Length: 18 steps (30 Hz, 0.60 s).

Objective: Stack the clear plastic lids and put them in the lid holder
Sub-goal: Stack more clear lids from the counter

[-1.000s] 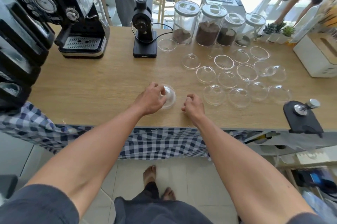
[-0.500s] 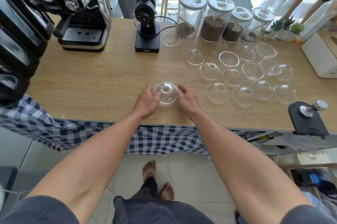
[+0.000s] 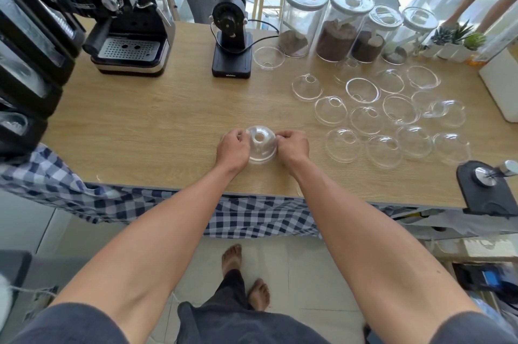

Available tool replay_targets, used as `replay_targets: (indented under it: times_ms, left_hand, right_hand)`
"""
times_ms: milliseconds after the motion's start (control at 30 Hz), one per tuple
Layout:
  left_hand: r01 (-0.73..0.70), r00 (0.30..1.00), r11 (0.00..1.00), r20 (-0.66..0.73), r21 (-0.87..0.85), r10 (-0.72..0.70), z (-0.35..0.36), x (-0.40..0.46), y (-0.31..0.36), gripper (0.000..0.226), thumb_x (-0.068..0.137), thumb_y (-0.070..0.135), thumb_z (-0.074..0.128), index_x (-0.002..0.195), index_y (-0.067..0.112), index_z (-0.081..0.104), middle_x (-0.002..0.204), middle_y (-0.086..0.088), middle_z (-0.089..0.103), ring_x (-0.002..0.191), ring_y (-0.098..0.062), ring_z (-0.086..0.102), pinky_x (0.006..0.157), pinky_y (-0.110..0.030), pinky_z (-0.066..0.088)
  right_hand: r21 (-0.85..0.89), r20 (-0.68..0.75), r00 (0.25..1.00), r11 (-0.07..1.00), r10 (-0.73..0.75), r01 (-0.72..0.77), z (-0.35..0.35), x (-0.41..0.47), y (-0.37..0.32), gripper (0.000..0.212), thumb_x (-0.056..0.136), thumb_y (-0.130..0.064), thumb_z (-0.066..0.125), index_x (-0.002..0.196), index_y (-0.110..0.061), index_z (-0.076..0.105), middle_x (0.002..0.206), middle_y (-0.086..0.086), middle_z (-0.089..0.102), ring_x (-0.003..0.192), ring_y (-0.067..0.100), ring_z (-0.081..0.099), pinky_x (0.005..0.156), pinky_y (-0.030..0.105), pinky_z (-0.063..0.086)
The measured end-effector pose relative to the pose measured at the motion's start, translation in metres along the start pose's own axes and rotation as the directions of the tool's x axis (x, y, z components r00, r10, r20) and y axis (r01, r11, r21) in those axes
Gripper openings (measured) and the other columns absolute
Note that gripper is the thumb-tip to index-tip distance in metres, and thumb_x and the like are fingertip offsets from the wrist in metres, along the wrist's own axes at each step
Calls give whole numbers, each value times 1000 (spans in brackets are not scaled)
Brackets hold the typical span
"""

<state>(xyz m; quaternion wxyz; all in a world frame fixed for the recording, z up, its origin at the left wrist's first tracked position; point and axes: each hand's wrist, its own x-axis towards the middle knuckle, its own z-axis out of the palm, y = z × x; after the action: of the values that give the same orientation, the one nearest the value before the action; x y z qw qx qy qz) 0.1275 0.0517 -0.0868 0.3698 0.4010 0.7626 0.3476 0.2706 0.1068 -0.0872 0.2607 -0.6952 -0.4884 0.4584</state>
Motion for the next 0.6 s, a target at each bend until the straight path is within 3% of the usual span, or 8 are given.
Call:
replay_targets:
  times_ms: [100, 267, 333, 433, 600]
  left_hand:
    - [60, 997, 998, -44, -14, -61, 2, 7, 6, 27, 105, 48, 47, 102, 26, 63, 116, -1, 67, 105, -21, 63, 92, -41, 53]
    - [154, 985, 982, -56, -110, -161, 6, 13, 9, 35, 108, 39, 48, 82, 19, 61, 91, 2, 64, 74, -12, 53, 63, -28, 40]
    - [196, 977, 968, -57, -156, -207, 7, 13, 11, 35, 107, 37, 50, 87, 14, 67, 89, 3, 67, 76, -13, 56, 66, -28, 42]
    - [227, 967, 945, -57, -236, -247, 8, 13, 10, 35, 106, 34, 52, 78, 16, 66, 81, 3, 66, 75, -18, 57, 71, -29, 45]
    - [219, 966, 918, -59, -330, -251, 4, 6, 8, 27, 106, 33, 52, 91, 24, 73, 97, 2, 76, 93, -19, 72, 87, -37, 59]
  right_hand:
    - [-36, -30, 999, 999, 24, -25, 2, 4, -3, 20, 97, -9, 61, 99, -9, 81, 101, 8, 78, 96, 24, 72, 84, 34, 58]
    - [-79, -35, 998, 996, 49, -52, 6, 5, -6, 20, 99, -15, 61, 98, -9, 80, 100, 9, 78, 95, 27, 73, 88, 40, 61]
    - [-103, -33, 998, 993, 52, -55, 9, 2, -8, 23, 101, -15, 58, 100, -9, 79, 101, 10, 78, 96, 28, 73, 87, 41, 61]
    - [-109, -30, 998, 993, 47, -50, 11, -2, -12, 25, 102, -11, 53, 97, -8, 78, 99, 10, 76, 93, 27, 72, 81, 37, 59]
    - [-85, 12, 1000, 996, 22, -20, 8, -9, -14, 27, 104, -8, 49, 101, -6, 76, 97, 7, 73, 91, 23, 69, 79, 35, 57]
